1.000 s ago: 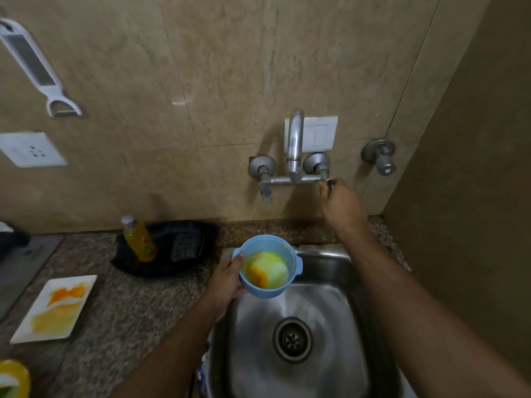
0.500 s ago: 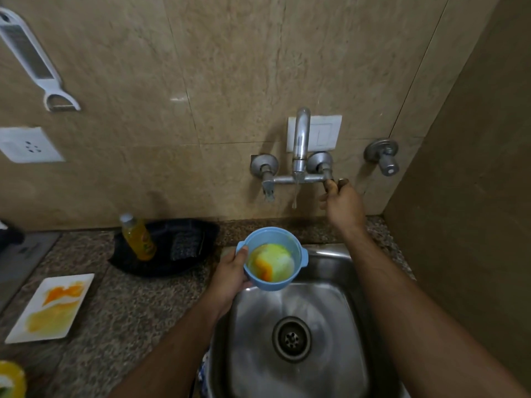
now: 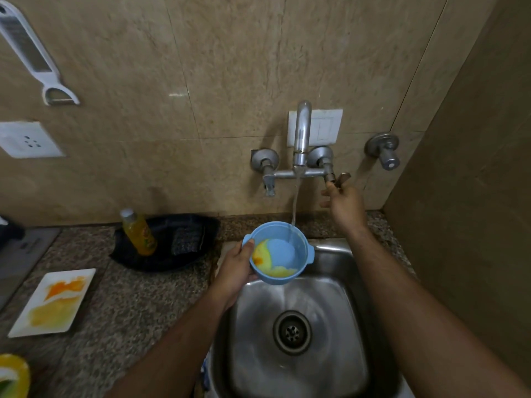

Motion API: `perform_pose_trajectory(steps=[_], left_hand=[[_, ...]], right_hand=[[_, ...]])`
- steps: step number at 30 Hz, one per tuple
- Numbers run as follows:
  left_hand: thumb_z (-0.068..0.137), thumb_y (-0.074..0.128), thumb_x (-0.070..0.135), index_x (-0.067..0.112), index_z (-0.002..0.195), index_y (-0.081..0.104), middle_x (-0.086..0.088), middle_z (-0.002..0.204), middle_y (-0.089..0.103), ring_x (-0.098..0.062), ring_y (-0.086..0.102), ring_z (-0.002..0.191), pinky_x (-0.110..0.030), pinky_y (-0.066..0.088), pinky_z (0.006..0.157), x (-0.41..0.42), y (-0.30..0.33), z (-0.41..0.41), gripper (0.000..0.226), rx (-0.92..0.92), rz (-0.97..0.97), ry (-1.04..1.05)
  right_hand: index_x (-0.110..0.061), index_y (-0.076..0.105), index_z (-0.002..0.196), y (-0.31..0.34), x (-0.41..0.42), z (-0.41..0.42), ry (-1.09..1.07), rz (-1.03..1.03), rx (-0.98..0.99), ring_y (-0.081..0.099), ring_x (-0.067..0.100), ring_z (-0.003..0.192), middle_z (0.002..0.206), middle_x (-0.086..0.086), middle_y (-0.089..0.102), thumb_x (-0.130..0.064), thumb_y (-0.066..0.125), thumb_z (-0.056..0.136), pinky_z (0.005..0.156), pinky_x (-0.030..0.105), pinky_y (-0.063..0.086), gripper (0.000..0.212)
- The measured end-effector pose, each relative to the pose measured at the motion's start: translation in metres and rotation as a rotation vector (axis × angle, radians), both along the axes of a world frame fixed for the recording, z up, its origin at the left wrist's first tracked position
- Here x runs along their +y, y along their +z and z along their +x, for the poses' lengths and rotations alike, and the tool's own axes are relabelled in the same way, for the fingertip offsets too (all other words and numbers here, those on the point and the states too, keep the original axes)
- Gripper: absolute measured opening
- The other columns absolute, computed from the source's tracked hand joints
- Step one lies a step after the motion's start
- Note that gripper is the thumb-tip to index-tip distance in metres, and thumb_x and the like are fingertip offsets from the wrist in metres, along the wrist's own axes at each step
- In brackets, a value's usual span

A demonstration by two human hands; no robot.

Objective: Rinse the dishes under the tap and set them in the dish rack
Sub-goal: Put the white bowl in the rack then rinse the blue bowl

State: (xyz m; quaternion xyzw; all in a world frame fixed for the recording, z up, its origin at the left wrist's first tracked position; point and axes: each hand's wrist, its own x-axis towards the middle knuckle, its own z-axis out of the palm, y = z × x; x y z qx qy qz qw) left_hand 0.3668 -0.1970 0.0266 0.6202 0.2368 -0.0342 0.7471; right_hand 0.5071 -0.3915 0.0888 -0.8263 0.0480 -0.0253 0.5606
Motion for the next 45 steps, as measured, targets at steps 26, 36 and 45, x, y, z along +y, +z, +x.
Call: perform_pose_trajectory(steps=[26, 36, 45], left_hand=[[0.099, 0.052, 0.034, 0.025, 0.123, 0.064, -0.003, 0.111, 0.073, -0.021, 0.068, 0.107, -0.043, 0.054, 0.094, -0.027, -0.024, 0.039, 0.028, -0.094, 0.079, -0.201], [0.1, 0.051, 0.032, 0.026, 0.126, 0.062, -0.005, 0.113, 0.072, -0.022, 0.069, 0.105, -0.042, 0.058, 0.086, -0.023, -0.03, 0.042, 0.028, -0.089, 0.035, -0.208], [0.1, 0.051, 0.025, 0.032, 0.121, 0.063, 0.001, 0.109, 0.074, -0.012, 0.07, 0.1, -0.027, 0.057, 0.08, -0.018, -0.025, 0.041, 0.025, -0.157, 0.122, -0.261]], right_hand=[[-0.007, 0.055, 0.118, -0.076, 0.046, -0.066, 0.694, -0.726, -0.01, 0.057, 0.032, 0.106, 0.115, 0.014, 0.061, -0.018, 0.054, 0.084, 0.093, 0.042, 0.046, 0.036], [-0.011, 0.037, 0.144, -0.074, 0.036, -0.072, 0.771, -0.915, -0.097, 0.044, 0.032, 0.122, 0.138, 0.016, 0.044, -0.031, 0.051, 0.091, 0.104, 0.044, 0.038, 0.058], [-0.021, 0.045, 0.139, -0.082, 0.023, -0.075, 0.798, -0.919, -0.107, 0.043, 0.026, 0.127, 0.142, 0.008, 0.043, -0.035, 0.051, 0.091, 0.107, 0.04, 0.036, 0.051]])
